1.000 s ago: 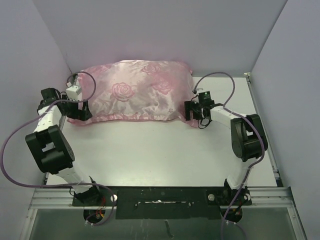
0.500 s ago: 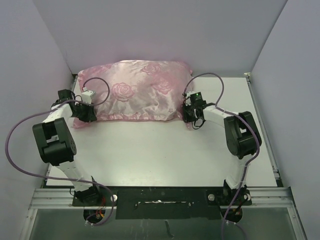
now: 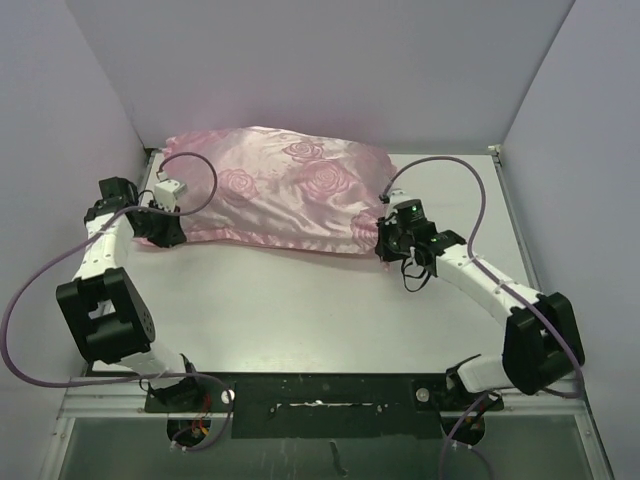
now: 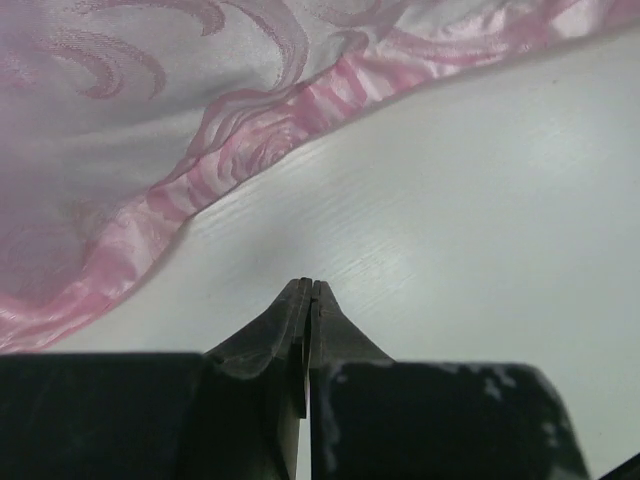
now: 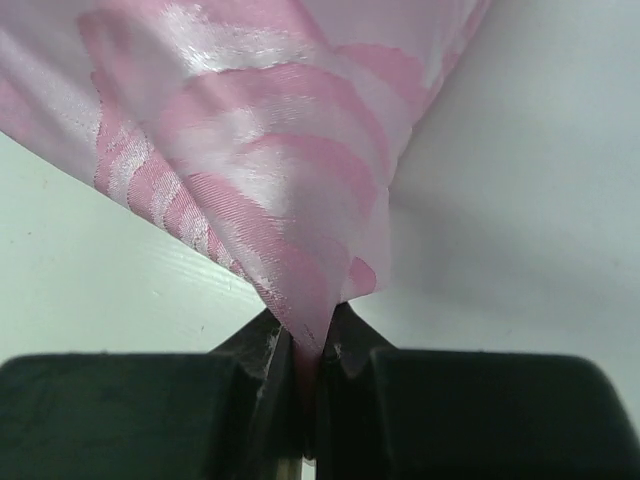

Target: Remove the pillowcase from the pillow

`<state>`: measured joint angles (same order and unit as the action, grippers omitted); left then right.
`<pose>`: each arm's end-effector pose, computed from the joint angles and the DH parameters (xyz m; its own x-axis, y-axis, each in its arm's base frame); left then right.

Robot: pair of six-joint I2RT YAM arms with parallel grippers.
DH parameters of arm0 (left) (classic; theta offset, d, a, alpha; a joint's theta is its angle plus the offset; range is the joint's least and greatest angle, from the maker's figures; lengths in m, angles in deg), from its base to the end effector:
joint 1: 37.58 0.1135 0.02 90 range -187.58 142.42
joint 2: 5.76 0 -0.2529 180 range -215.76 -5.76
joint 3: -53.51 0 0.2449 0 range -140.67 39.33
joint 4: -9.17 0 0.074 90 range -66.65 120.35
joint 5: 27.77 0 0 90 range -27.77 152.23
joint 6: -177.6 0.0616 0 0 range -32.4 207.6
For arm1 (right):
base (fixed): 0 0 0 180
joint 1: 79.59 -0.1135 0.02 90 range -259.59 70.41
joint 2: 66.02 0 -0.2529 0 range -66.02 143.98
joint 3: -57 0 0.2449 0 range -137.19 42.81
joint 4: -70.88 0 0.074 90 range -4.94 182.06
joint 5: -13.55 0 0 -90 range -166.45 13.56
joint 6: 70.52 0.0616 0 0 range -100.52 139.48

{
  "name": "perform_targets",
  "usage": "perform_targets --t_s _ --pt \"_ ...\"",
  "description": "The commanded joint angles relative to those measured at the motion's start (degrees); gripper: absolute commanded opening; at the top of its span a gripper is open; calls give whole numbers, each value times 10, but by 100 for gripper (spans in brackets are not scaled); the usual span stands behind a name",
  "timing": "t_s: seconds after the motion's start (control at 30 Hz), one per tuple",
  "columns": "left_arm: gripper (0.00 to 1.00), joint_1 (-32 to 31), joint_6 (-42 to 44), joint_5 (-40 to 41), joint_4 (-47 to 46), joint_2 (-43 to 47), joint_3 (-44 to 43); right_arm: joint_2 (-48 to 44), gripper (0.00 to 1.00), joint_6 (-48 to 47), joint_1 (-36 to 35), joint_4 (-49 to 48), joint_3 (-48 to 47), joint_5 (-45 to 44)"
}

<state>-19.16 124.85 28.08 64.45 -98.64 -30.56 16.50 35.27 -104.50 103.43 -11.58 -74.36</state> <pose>0.3234 0.0713 0.2162 -0.6967 0.2959 -0.6535 0.4937 0.8587 -0.1374 0.2876 0.1360 0.2069 -0.7537 -0.0502 -0.6553 -0.2480 0.9451 0.2128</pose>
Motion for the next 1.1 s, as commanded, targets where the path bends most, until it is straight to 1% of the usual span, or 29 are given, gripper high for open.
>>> perform_targets --t_s 0.0,0.07,0.1,0.13,0.17,0.2,0.23,0.37,0.43,0.5,0.6,0.67,0.73,0.9,1.07 --pt "0 12 50 -45 99 62 -31 -90 0 49 2 69 16 -37" --pt "0 15 65 -41 121 76 -28 -123 0 53 2 99 14 -46" --pt "17 16 80 -33 122 84 -22 -137 0 57 2 115 10 -51" --pt "51 17 95 -23 120 91 -11 -150 0 62 2 130 6 -55" --pt "83 18 110 -10 117 93 -3 -159 0 66 2 143 3 -60" --pt "96 18 126 1 117 91 3 -166 0 70 3 158 -1 -67" --pt "98 18 135 11 118 86 6 -171 0 72 5 171 -3 -76" --pt "98 18 151 28 127 48 8 -178 0 86 27 216 -5 -100" --pt "98 18 147 29 103 32 19 -182 0 93 55 220 4 -90" --pt "98 17 134 25 78 20 29 -183 0 94 90 216 16 -62" --pt "98 16 122 -8 66 5 31 -170 0 86 127 216 21 -36" --pt "98 14 118 -38 54 2 36 -159 0 83 131 221 14 -37" --pt "98 1 113 -45 35 1 46 -150 0 85 130 226 6 -37" --pt "98 -49 104 -5 -18 -10 78 -141 0 93 124 227 -4 -40" --pt "97 -49 87 -7 -59 -21 80 -134 0 89 121 231 -8 -44"
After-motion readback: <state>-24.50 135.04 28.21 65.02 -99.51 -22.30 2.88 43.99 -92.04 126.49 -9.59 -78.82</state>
